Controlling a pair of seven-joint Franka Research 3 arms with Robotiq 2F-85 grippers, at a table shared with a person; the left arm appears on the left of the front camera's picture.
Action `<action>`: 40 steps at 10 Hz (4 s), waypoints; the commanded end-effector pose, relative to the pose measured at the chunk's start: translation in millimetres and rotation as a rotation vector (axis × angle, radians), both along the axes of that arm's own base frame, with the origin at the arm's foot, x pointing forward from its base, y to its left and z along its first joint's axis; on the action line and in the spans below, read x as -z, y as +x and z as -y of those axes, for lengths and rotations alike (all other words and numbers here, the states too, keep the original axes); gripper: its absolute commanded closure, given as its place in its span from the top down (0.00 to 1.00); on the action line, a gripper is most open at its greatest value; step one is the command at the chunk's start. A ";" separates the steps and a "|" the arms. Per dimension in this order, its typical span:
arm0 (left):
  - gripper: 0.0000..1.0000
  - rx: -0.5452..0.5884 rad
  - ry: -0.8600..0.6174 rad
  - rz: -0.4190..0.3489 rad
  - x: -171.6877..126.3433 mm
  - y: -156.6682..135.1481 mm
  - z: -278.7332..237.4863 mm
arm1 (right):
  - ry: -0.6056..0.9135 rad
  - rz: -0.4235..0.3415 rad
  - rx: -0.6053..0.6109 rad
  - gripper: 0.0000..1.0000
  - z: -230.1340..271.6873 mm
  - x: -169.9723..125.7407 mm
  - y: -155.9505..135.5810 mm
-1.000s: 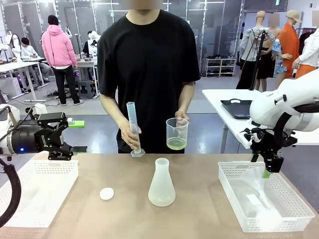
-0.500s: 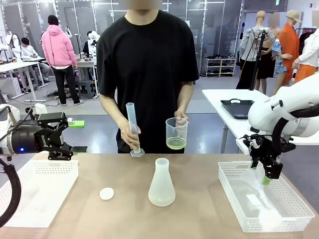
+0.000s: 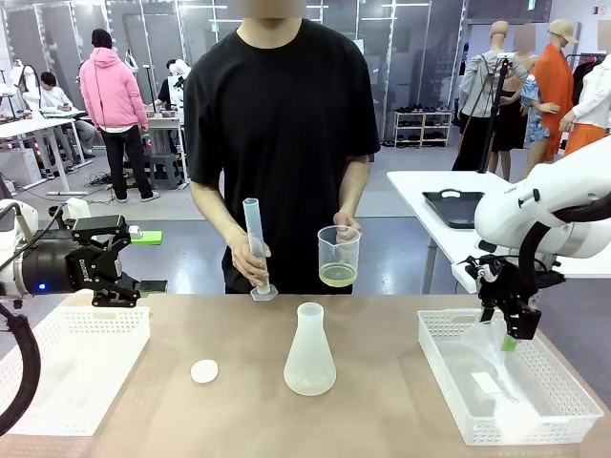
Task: Prepare the solutions needed for the experiment.
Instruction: Pick up the Plastic Funnel and insert it into the Big flask.
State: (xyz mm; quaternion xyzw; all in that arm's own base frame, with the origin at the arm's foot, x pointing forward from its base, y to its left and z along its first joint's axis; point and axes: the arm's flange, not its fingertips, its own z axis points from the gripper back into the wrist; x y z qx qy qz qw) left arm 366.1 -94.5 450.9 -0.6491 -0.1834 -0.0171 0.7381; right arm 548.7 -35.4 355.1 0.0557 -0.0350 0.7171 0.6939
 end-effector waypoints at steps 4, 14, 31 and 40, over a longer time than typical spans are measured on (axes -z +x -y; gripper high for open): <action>1.00 -0.002 -0.022 -0.008 -2.4 -0.3 2.5 | 0.003 -0.056 -0.047 0.69 1.0 1.0 10.4; 1.00 -0.002 -0.022 -0.008 -2.4 -0.3 2.5 | -0.007 -0.098 -0.051 0.00 0.4 -9.2 4.1; 1.00 -0.002 -0.022 -0.008 -2.4 -0.3 2.5 | 0.017 0.657 -0.034 0.00 -40.8 -200.7 -109.1; 1.00 -0.002 -0.022 -0.008 -2.4 -0.3 2.5 | 0.169 0.801 -0.423 0.06 -136.8 -224.6 -138.1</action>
